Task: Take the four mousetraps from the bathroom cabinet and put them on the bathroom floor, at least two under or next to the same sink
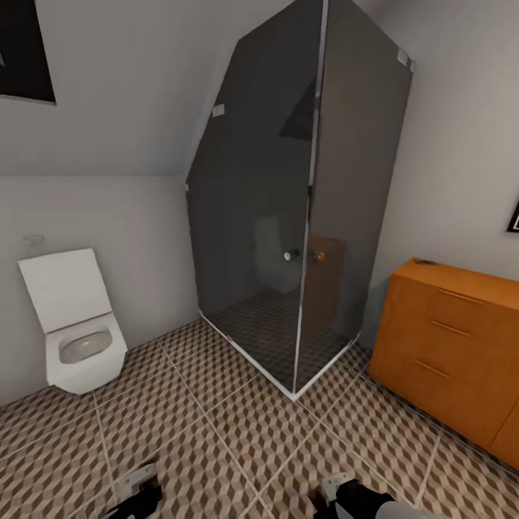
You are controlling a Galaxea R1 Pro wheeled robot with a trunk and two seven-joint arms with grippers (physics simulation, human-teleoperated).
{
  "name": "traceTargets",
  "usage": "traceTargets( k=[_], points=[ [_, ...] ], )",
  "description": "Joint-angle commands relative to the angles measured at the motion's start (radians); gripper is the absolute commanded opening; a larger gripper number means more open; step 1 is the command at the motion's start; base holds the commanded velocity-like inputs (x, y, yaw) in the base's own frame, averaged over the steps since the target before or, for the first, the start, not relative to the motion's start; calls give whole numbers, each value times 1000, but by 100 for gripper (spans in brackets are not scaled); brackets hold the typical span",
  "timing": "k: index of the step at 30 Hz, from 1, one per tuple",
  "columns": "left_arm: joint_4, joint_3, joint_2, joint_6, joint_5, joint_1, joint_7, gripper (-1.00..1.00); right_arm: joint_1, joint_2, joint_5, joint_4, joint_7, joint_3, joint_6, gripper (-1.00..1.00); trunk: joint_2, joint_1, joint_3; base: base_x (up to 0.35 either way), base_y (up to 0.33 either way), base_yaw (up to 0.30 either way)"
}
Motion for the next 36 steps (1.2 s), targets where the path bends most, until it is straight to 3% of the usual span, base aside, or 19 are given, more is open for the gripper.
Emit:
traceTargets(
  k=[1,36],
  points=[
    [1,-4,0,-3,9,-1,3,-100,-1,0,9,1,7,6,2,-100,-1,0,-1,0,0,300],
    [0,-4,-14,-3,10,-1,2,-100,-1,1,9,1,8,6,2,-100,-1,0,-1,0,0,300]
  ],
)
